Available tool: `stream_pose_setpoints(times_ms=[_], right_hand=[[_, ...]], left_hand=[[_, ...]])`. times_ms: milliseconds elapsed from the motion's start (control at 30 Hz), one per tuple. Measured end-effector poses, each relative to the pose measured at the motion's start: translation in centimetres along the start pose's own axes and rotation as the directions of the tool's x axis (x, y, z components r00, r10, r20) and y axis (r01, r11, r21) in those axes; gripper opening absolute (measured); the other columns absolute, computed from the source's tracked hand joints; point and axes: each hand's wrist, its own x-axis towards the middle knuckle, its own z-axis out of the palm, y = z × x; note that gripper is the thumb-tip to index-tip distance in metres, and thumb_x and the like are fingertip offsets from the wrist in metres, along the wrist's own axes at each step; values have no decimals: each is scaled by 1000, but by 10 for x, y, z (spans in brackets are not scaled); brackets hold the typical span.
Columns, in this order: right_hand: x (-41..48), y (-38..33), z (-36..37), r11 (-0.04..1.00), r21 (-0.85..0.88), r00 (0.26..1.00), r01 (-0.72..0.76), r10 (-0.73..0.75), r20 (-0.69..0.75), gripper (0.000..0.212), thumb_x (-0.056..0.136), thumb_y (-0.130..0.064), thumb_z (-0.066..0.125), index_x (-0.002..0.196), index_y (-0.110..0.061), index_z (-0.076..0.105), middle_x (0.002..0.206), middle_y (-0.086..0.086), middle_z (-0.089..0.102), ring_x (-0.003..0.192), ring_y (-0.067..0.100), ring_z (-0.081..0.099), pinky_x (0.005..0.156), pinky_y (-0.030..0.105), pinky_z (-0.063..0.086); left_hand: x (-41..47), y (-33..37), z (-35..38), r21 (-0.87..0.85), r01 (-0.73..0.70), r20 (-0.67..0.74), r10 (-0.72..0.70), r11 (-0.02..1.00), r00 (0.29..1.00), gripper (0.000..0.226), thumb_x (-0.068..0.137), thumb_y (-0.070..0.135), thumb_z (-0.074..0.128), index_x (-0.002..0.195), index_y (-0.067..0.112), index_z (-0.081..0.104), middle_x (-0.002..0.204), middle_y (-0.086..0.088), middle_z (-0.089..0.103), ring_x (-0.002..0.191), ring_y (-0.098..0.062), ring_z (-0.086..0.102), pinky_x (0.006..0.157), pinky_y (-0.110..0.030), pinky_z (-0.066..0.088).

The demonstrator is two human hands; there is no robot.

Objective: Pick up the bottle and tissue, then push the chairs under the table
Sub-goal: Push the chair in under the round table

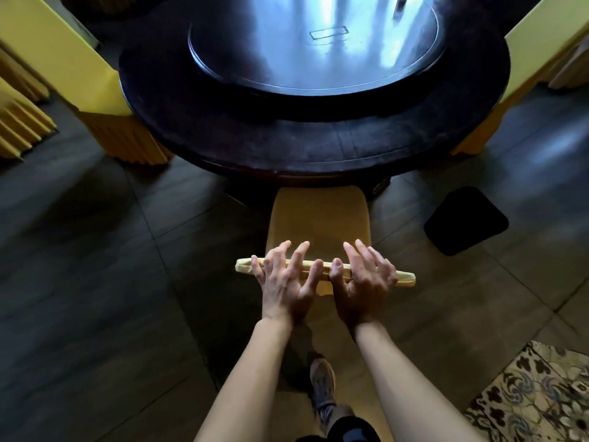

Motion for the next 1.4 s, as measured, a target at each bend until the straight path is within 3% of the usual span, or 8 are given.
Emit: stream_pose_setpoints(times_ms=[267,567,667,1067,1233,1400], right_hand=[[84,11,52,999,-27,999,30,-30,-18,58,97,-56,32,112,-19,75,123,5,70,116,28,61,102,51,38],[167,13,107,998,-29,998,49,-50,-31,51,92,-52,41,114,-21,74,123,4,70,117,27,61,102,51,37],[192,14,123,997,-51,997,65,-68,-44,51,91,-52,41,114,-21,75,123,3,71,116,27,62,101,51,39],[204,23,129,994,-52,994,91,-94,-57,56,95,-56,34,118,-22,73,125,2,70,116,26,61,101,50,38],[208,28,120,996,-61,997,68,-66,38,55,92,-54,37,118,-21,73,123,5,70,116,28,61,102,49,36],[209,23,104,999,-49,971,19,-7,238,63,90,-55,32,128,-17,66,135,10,63,127,30,53,110,51,26]], left_hand=[[96,11,17,-31,7,-77,-10,999,997,81,90,79,13,132,32,62,138,-13,56,133,-34,48,115,-67,8],[187,20,18,-46,56,-47,-58,997,997,90,82,87,6,140,38,53,149,-7,45,144,-24,31,118,-54,-10],[214,26,18,-53,77,-35,-79,996,996,82,83,82,16,140,38,53,150,-7,43,144,-25,30,118,-54,-10],[226,28,25,-47,62,-75,-65,997,995,88,84,84,7,134,33,58,146,-8,47,142,-27,32,118,-55,-7],[222,41,22,-21,93,-22,-94,995,995,74,87,79,17,135,37,54,151,-6,42,146,-26,26,119,-57,-7],[219,41,10,15,81,137,-82,997,987,67,92,76,17,148,43,34,161,-7,26,152,-25,10,120,-56,-10]])
